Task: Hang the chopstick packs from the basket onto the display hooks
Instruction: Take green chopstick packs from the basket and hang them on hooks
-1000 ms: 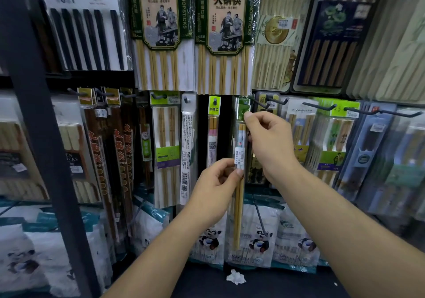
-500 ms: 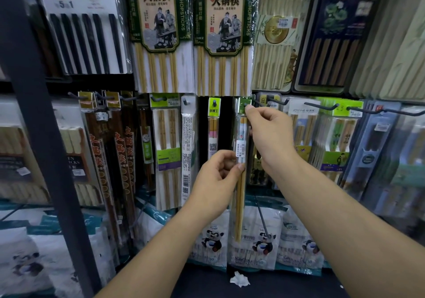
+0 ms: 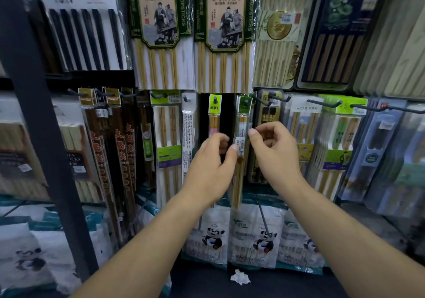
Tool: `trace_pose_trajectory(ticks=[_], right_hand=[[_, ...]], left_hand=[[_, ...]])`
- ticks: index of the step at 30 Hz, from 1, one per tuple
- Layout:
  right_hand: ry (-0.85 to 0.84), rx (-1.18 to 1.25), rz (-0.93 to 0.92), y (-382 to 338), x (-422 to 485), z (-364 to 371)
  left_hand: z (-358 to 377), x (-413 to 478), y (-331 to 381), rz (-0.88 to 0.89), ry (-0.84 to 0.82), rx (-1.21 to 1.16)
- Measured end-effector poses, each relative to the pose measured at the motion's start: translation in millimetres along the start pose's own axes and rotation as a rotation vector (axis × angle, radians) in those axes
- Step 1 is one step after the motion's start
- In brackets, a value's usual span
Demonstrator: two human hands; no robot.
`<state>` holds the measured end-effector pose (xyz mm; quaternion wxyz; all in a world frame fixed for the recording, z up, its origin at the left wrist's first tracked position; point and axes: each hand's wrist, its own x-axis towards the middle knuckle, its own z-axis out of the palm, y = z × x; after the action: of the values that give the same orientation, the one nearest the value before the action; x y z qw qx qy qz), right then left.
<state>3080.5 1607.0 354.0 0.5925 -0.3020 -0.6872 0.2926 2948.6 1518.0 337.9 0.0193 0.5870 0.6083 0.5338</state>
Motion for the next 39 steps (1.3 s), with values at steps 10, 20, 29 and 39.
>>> trace_pose_trajectory(ticks=[10,20,29,39], right_hand=[[-0.386,0.004,0.07,28,-10,16],[-0.465,0.08,0.055,56,2,35],[-0.485,0.048,0.049,83,21,44],[-0.315,-0.004,0.199,83,-68,8]], left_hand=[[32,38,23,-0.331,-0.184,-0.544],[56,63,4,-0.346,-0.092,-0.628],[73,85,-12,-0.43,-0.044,-0.636],[47,-16,-15,-0.51,-0.276,-0.531]])
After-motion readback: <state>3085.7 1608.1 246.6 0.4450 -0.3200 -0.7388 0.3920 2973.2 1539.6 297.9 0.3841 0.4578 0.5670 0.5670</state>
